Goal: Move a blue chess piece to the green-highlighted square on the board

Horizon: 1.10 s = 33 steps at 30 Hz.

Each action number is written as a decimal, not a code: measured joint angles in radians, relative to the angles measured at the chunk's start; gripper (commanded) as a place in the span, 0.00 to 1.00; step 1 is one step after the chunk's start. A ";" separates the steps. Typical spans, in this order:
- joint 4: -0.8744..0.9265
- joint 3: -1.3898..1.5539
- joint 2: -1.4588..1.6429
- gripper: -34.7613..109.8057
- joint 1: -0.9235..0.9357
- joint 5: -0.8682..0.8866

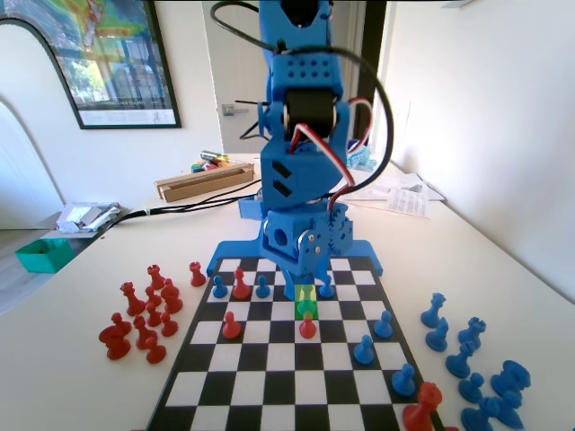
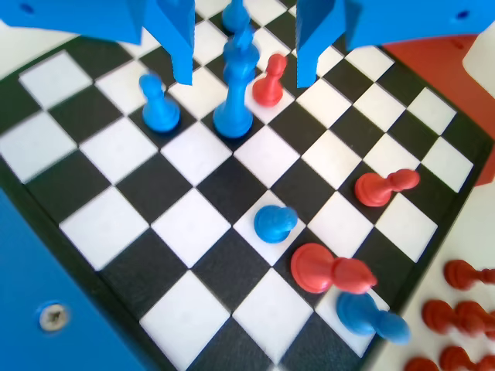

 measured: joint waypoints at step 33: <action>1.020 -0.534 0.931 0.29 0.032 0.551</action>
